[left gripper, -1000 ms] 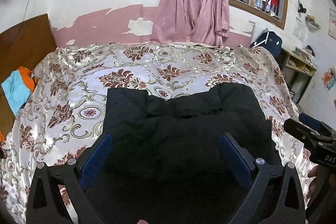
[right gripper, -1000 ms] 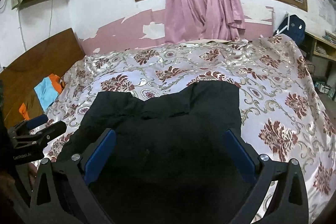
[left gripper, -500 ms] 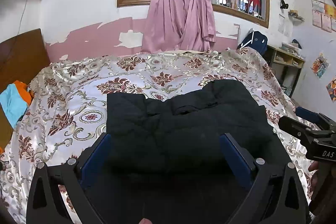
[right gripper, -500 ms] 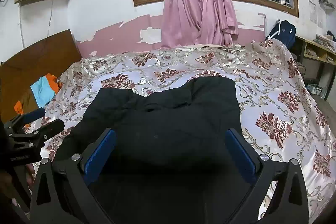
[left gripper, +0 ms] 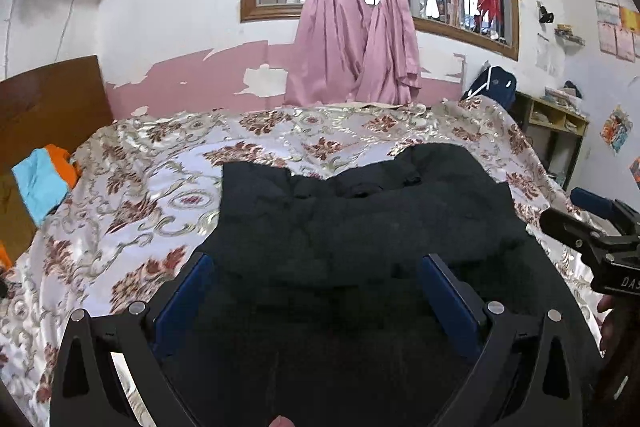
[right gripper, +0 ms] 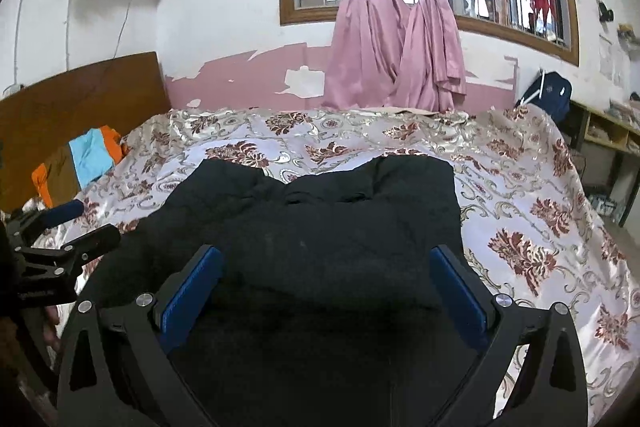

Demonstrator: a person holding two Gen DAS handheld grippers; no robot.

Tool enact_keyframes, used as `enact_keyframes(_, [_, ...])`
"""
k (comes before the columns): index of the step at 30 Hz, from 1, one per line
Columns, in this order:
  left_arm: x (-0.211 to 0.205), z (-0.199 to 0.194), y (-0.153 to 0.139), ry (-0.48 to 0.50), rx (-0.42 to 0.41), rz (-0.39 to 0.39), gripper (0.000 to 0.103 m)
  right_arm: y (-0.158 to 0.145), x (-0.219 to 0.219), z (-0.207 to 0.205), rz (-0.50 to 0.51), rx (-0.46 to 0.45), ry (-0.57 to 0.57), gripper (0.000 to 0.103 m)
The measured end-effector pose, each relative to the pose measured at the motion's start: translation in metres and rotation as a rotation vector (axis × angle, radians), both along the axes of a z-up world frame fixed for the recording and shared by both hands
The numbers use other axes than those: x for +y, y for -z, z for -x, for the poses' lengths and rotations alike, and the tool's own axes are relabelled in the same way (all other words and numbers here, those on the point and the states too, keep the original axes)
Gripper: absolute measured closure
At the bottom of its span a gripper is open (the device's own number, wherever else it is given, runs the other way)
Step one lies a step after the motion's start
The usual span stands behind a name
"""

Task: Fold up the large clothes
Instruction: 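Pull both tools back from the folded black jacket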

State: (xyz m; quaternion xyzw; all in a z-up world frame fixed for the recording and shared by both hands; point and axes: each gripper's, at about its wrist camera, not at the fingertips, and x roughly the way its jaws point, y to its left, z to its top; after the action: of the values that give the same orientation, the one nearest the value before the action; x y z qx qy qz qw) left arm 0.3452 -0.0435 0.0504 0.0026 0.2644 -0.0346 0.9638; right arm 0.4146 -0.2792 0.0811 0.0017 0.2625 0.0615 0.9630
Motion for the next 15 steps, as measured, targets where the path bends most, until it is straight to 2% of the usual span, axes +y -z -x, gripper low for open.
enact_keyframes(5, [0.004,0.032,-0.004,-0.005,-0.005,0.027,0.000,-0.006,0.001,0.028,0.006,-0.025,-0.015,0.002])
enact_keyframes(10, [0.000,0.069,-0.014,0.002,-0.027,-0.009,0.000,-0.021,0.004,0.062,0.015,-0.031,-0.024,0.002])
enact_keyframes(15, [-0.003,0.109,-0.028,-0.003,-0.053,-0.003,0.000,-0.039,0.008,0.100,0.037,-0.047,-0.034,0.002])
